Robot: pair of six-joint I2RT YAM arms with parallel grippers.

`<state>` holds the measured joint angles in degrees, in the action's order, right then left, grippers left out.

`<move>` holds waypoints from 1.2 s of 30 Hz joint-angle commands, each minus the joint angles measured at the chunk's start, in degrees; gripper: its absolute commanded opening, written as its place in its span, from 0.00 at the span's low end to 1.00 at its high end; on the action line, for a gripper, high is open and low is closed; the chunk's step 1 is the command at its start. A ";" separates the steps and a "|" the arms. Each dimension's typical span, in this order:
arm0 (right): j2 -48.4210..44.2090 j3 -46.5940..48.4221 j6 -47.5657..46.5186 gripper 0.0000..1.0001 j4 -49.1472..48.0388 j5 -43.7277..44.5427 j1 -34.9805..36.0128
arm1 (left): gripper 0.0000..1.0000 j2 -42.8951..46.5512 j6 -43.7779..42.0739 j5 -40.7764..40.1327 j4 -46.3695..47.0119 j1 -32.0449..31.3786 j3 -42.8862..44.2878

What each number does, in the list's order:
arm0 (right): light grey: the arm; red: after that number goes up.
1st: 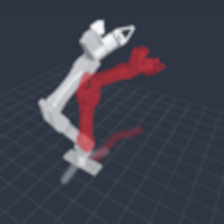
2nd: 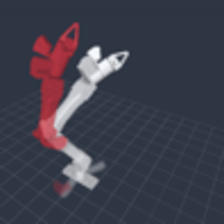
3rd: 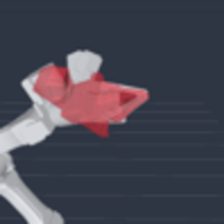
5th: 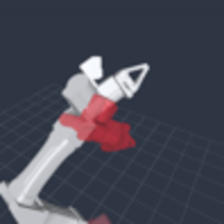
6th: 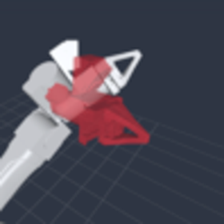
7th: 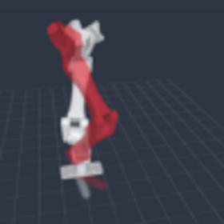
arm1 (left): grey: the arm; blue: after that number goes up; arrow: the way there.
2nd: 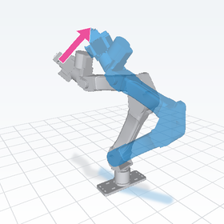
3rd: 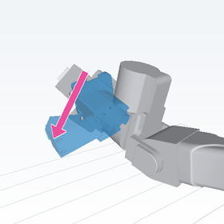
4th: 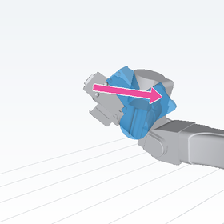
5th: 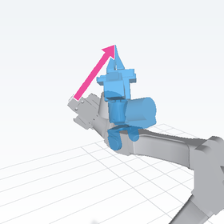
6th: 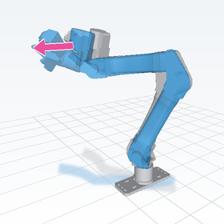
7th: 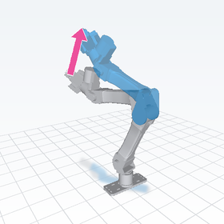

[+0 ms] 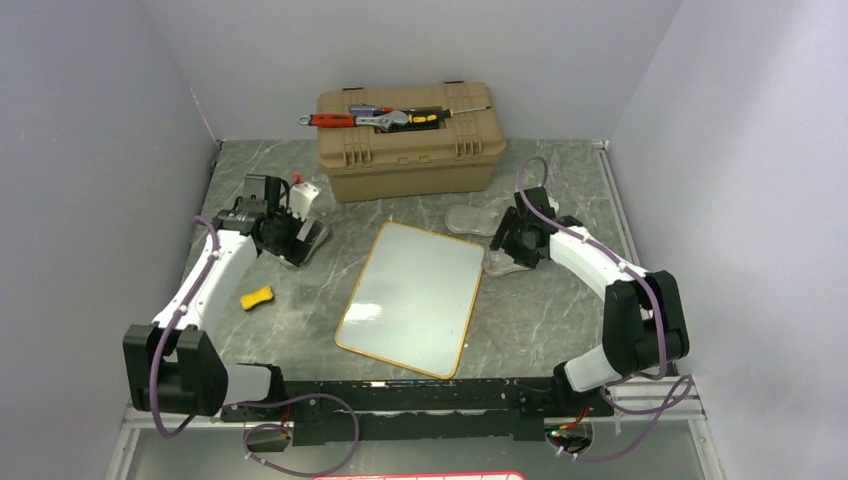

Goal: Erase the whiteboard
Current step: Place the whiteboard eraser at the center of the board, then reset both arms

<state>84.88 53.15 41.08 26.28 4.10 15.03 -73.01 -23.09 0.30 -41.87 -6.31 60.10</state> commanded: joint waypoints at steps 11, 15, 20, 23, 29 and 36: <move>-21.99 -8.88 -0.45 1.00 -5.93 27.15 -0.36 | 0.99 -2.59 14.01 8.17 28.61 15.89 -9.71; -26.82 -21.47 -7.28 1.00 -27.07 42.90 -0.37 | 0.99 0.87 16.05 14.95 53.86 16.94 -26.06; -21.49 -23.64 -11.97 1.00 -31.60 50.50 -0.85 | 0.99 -5.24 17.04 15.38 65.92 16.94 -31.13; -18.14 -26.19 -14.16 1.00 -39.29 53.09 -0.95 | 0.99 -9.05 17.89 14.44 66.96 17.02 -29.88; -14.37 -34.52 -22.00 1.00 -60.83 53.12 -1.52 | 0.99 -11.88 21.48 17.29 76.15 16.94 -31.80; -7.04 -41.93 -31.66 1.00 -90.52 48.68 -4.56 | 0.99 -16.75 24.48 17.81 94.00 16.88 -37.79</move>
<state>75.07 13.34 15.09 -41.71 54.00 12.29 -86.94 -1.13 16.25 37.78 10.55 26.04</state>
